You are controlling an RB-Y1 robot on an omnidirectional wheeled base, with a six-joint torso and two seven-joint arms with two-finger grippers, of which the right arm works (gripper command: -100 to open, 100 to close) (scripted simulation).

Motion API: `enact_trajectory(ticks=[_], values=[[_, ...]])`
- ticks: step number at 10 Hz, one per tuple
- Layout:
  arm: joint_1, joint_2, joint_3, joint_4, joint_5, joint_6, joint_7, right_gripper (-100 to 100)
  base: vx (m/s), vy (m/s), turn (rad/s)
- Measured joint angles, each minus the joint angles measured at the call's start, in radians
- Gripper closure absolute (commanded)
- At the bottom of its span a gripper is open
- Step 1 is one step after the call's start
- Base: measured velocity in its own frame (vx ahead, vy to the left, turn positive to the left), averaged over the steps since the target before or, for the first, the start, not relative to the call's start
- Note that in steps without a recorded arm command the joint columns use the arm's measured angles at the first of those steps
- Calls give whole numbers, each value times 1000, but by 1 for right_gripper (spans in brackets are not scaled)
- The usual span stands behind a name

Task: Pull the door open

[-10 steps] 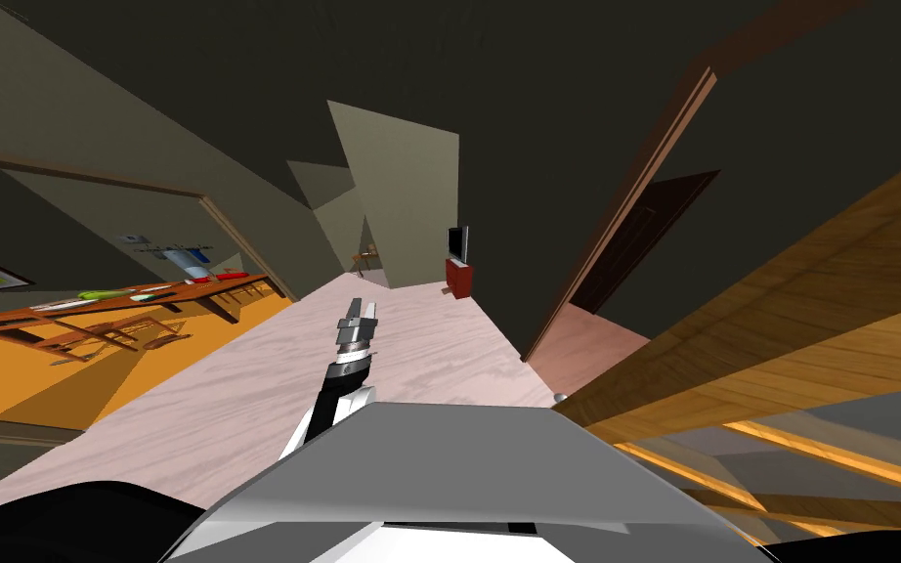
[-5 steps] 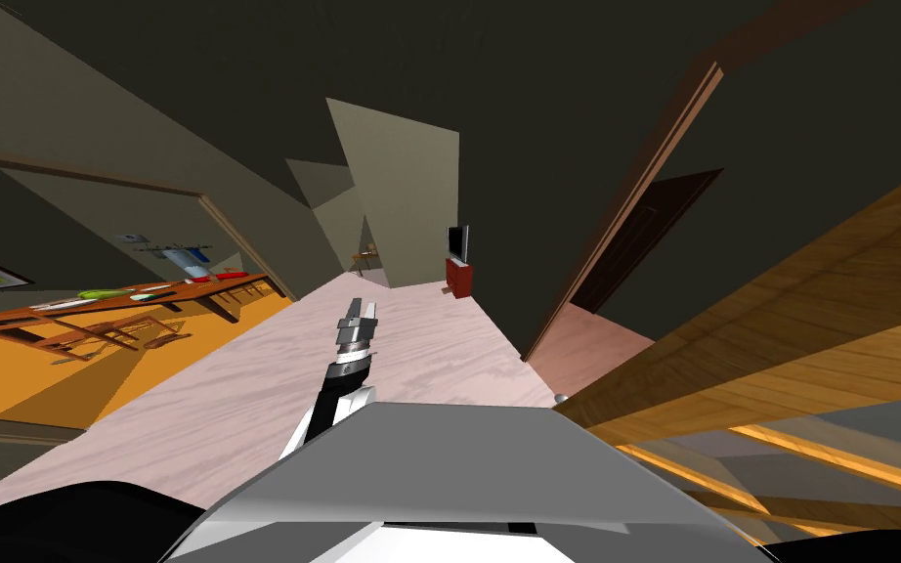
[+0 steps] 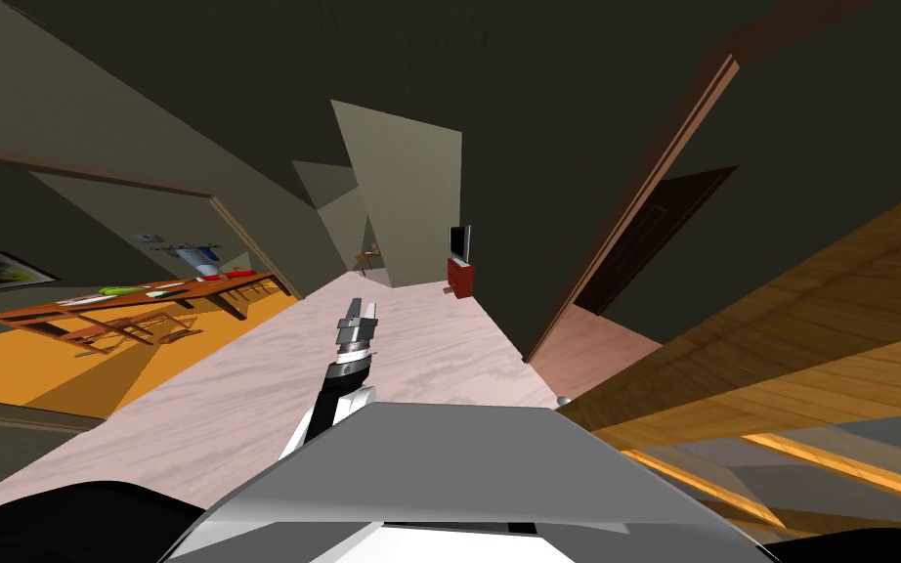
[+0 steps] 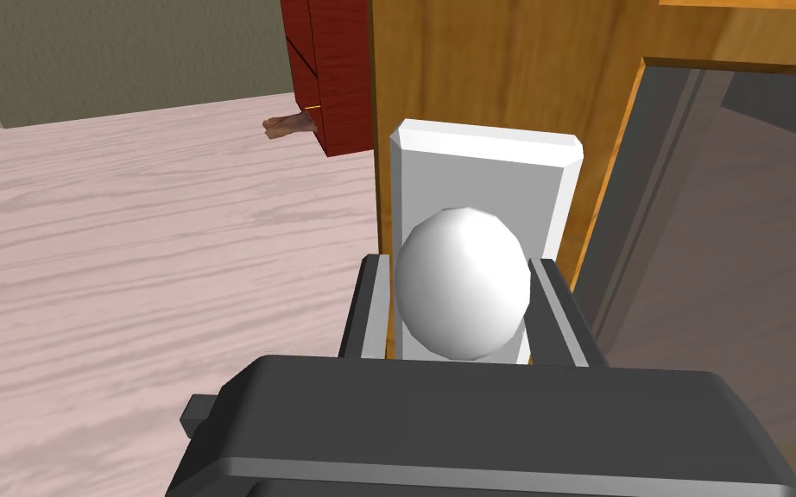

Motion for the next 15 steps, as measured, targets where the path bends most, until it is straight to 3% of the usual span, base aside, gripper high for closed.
enact_trajectory(ticks=[2, 3, 6, 8, 9, 12, 15], values=[[-6, 29, -7, 56, -11, -22, -8, 100, -3, 1, 66], [10, 39, -11, 46, -19, -27, 3, 100, 0, 0, 0], [25, 43, -13, 30, -24, -28, 17, 100, -4, -2, 14], [19, 51, -12, 47, -23, -34, 13, 100, -30, -13, 43], [4, 65, -13, 87, -24, -49, 1, 100, -73, -4, 126], [35, 53, -12, 17, -26, -33, 29, 100, -104, -10, 79], [40, 75, -9, 29, -28, -52, 35, 100, -53, -10, 14]])
